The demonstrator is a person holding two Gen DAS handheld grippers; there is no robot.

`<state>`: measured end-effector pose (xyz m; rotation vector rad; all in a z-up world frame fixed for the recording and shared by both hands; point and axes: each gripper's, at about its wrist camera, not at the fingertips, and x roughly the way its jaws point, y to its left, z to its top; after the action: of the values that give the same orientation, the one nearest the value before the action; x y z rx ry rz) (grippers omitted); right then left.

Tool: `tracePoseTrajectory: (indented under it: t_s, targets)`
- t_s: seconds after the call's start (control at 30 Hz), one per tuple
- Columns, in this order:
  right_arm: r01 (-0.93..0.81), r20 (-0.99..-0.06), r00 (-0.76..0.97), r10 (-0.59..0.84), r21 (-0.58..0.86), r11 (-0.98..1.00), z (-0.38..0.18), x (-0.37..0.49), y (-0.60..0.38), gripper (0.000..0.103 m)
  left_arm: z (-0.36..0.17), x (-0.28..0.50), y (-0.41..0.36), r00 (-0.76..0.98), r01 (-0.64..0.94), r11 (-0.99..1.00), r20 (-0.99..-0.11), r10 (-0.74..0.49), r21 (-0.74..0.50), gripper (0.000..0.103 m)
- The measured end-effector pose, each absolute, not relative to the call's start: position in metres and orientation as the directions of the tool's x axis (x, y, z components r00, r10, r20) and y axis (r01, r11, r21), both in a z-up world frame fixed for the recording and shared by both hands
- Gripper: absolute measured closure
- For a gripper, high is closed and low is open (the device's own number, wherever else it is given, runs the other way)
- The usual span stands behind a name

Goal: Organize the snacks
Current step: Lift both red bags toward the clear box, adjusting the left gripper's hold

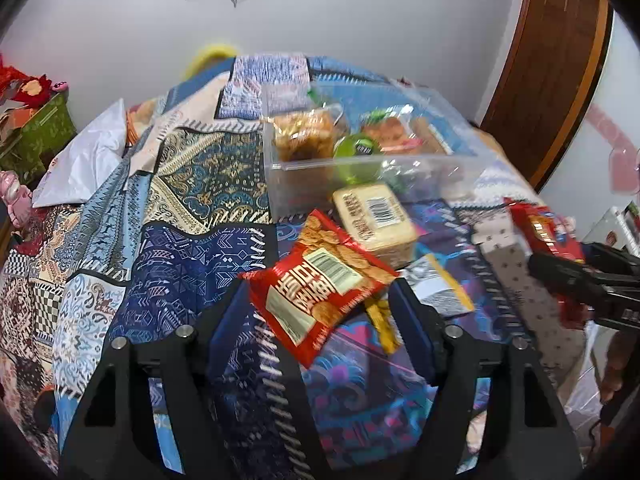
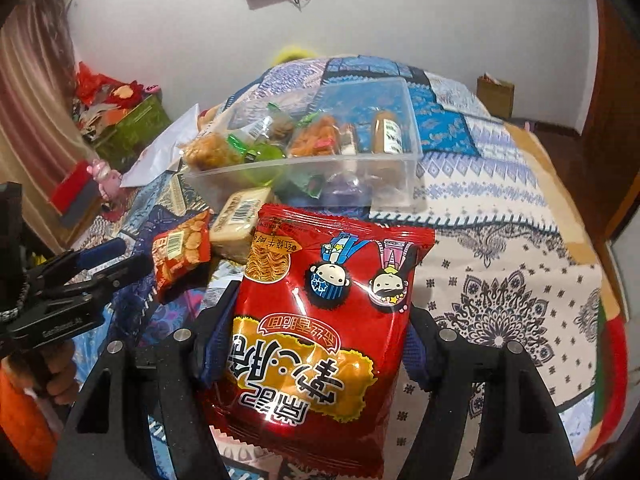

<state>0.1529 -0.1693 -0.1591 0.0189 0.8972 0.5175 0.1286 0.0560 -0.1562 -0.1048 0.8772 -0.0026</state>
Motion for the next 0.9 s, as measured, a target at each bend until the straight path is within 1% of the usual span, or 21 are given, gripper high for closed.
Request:
tracePoseTrajectory:
  t_s: [0.13,0.2,0.23,0.43,0.5,0.53,0.57,0.6,0.67,0.73,0.8,0.9]
  targets:
    - [-0.418,-0.750,0.503,0.430,0.224,0.881,-0.163,0.157,-0.171,0.036,-0.174,0.151,0.058,0.605,-0.017,0.997,-0.795,-0.050,-0.076,0.025]
    - [-0.415,-0.754,0.500,0.426,0.223,0.882,-0.166,0.160,-0.173,0.036,-0.181,0.157,0.060,0.588,0.008,0.994,-0.804,-0.094,-0.111,0.018]
    - [-0.414,-0.756,0.498,0.425,0.223,0.883,-0.168,0.162,-0.173,0.036,-0.184,0.160,0.060,0.580,0.010,0.993,-0.809,-0.098,-0.114,0.014]
    - [-0.404,-0.765,0.484,0.424,0.234,0.884,-0.176,0.171,-0.174,0.036,-0.194,0.167,0.056,0.587,0.005,0.998,-0.808,-0.049,-0.058,0.013]
    - [-0.404,-0.767,0.481,0.426,0.237,0.883,-0.178,0.172,-0.173,0.036,-0.199,0.173,0.060,0.573,-0.032,0.998,-0.819,-0.031,-0.060,0.023]
    - [-0.404,-0.766,0.481,0.426,0.238,0.883,-0.178,0.173,-0.173,0.036,-0.203,0.176,0.062,0.567,-0.057,0.997,-0.823,-0.004,-0.044,0.035]
    - [-0.405,-0.764,0.483,0.427,0.238,0.883,-0.177,0.173,-0.173,0.036,-0.205,0.177,0.063,0.563,-0.070,0.997,-0.827,0.010,-0.036,0.051]
    - [-0.405,-0.763,0.485,0.428,0.238,0.883,-0.176,0.173,-0.172,0.036,-0.207,0.178,0.067,0.555,-0.086,0.996,-0.832,0.014,-0.040,0.057]
    - [-0.408,-0.756,0.492,0.431,0.237,0.882,-0.173,0.174,-0.173,0.036,-0.204,0.173,0.075,0.566,-0.102,0.992,-0.825,-0.009,-0.081,0.065]
    - [-0.411,-0.750,0.504,0.429,0.229,0.883,-0.169,0.175,-0.173,0.036,-0.199,0.168,0.078,0.581,-0.106,0.991,-0.814,-0.005,-0.082,0.072]
    - [-0.410,-0.742,0.515,0.429,0.226,0.884,-0.165,0.176,-0.174,0.036,-0.191,0.162,0.080,0.600,-0.106,0.991,-0.800,-0.004,-0.084,0.075]
    - [-0.406,-0.731,0.527,0.433,0.232,0.884,-0.159,0.181,-0.177,0.036,-0.177,0.152,0.079,0.633,-0.094,0.990,-0.774,-0.023,-0.106,0.081]
